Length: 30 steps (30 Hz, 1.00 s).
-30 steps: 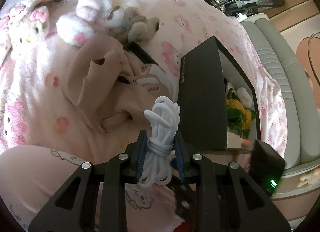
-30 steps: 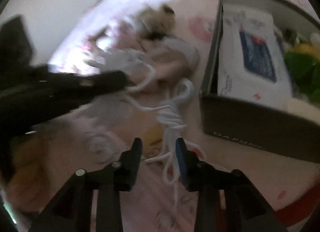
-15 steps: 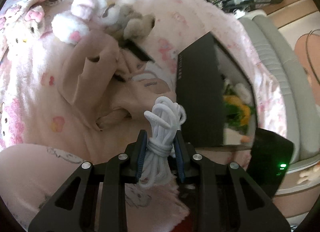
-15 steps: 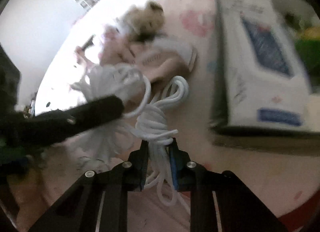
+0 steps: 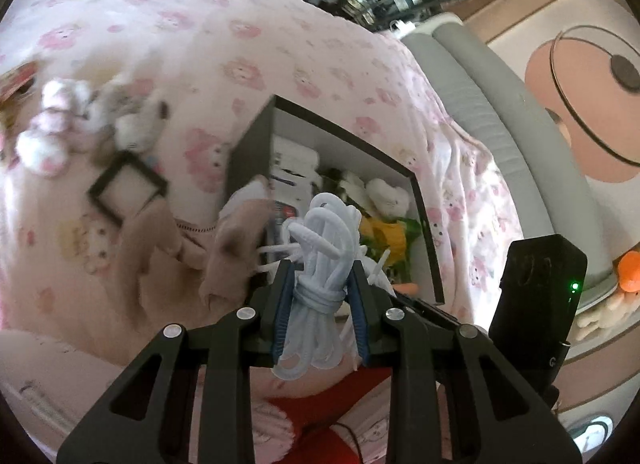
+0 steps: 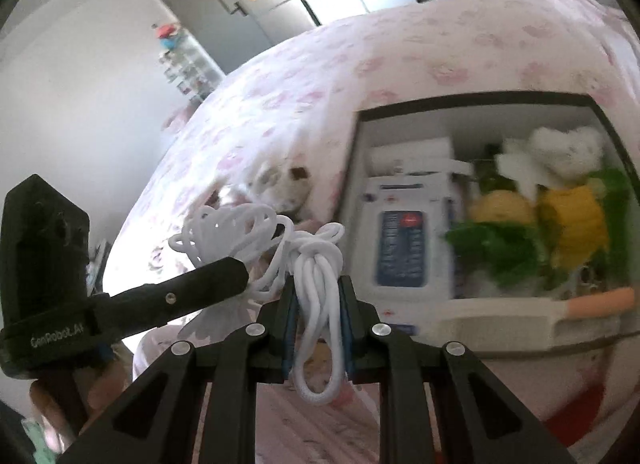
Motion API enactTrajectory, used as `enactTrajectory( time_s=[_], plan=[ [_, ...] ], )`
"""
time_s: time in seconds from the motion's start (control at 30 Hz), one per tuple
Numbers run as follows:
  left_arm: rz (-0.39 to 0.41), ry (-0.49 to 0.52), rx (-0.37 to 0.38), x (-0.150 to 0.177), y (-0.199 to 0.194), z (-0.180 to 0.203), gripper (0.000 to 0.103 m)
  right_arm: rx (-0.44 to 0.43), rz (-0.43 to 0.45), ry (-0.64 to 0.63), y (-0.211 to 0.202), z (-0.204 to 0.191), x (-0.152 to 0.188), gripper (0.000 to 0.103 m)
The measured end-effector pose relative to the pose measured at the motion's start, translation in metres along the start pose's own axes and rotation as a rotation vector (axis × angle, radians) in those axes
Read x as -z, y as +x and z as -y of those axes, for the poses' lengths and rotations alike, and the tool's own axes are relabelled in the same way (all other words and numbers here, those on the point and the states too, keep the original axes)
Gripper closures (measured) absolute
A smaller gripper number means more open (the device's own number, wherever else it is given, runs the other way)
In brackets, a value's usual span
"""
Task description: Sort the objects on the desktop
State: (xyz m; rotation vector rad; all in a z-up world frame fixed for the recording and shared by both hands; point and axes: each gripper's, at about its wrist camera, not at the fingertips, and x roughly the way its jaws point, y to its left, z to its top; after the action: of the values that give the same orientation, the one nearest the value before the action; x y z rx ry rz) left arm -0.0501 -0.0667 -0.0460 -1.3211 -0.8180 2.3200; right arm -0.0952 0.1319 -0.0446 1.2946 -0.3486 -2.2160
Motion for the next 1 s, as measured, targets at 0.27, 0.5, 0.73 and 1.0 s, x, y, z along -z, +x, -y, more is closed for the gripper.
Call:
enactTrajectory(
  time_s=[0.27,0.5,0.73,1.0],
  plan=[
    [0.024,0.004,-0.066,0.003,-0.003,0.005,0.077,-0.073,-0.029,0.003,0.000,0.002,0.001,0.087],
    [0.173,-0.043,-0.175,-0.001,-0.071,-0.025,0.077,-0.212,-0.032,-0.121,0.014,-0.069,-0.013,0.087],
    [0.230,-0.095,-0.237,-0.009,-0.110,-0.063,0.077,-0.171,-0.019,-0.202,0.029,-0.110,-0.021,0.089],
    [0.183,-0.123,-0.212,-0.005,-0.085,-0.077,0.077,-0.125,-0.058,-0.184,0.038,-0.094,-0.022,0.091]
  ],
)
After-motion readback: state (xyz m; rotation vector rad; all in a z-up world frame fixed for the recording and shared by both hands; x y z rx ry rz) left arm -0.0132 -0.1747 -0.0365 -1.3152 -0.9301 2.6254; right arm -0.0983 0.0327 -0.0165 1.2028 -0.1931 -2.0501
